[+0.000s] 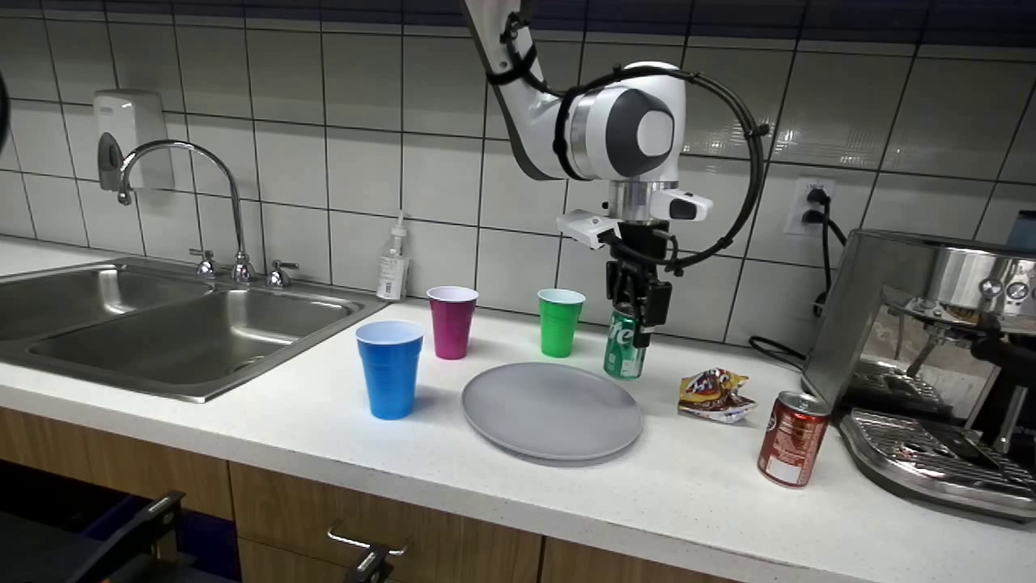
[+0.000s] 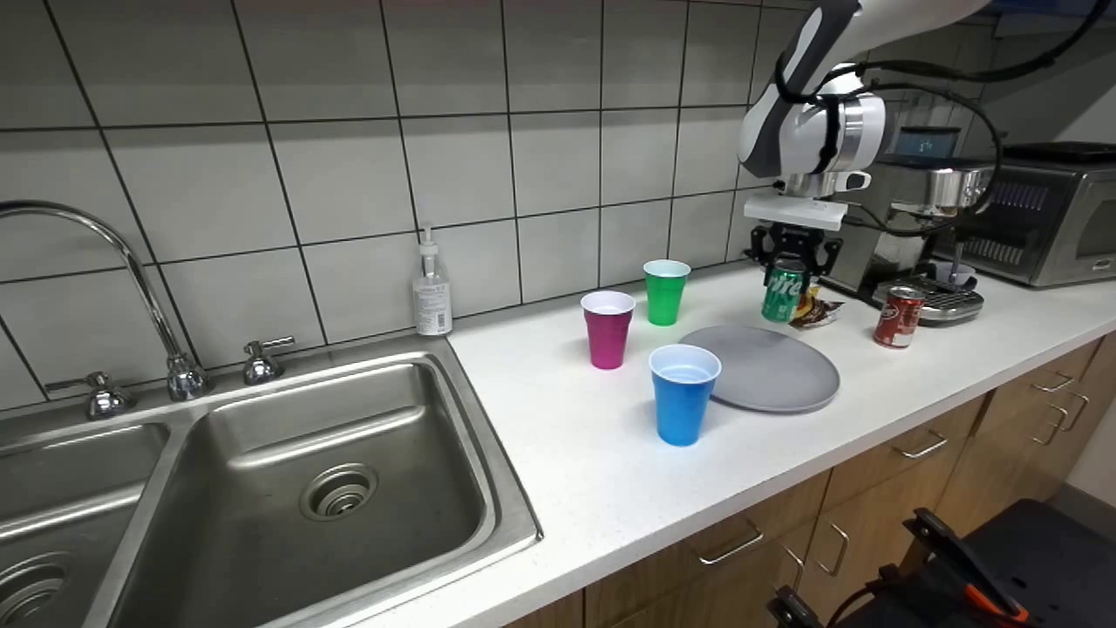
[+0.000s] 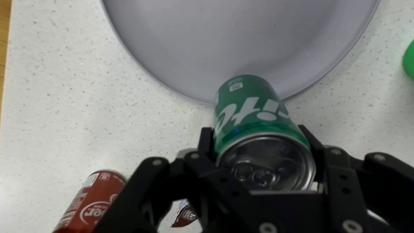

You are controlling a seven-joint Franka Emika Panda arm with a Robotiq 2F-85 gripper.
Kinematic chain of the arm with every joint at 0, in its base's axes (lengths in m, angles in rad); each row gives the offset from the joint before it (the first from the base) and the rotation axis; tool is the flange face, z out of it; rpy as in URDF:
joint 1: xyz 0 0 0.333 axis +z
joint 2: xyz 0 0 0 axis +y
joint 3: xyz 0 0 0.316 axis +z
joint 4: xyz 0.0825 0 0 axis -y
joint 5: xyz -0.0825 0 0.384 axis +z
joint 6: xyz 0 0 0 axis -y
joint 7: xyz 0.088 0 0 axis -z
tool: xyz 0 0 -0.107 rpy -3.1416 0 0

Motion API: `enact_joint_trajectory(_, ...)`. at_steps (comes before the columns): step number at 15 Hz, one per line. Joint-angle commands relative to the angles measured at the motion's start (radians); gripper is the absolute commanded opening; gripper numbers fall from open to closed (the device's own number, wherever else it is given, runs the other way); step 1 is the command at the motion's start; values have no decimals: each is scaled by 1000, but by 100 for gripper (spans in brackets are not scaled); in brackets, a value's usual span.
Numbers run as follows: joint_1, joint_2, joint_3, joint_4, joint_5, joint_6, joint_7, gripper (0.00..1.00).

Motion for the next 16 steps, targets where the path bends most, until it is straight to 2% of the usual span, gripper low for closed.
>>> enact_joint_trajectory(1, -31, -20, -11, 16, 7, -22, -25, 38)
enact_joint_trajectory(16, -101, 122, -52, 122, 0, -42, -13, 38)
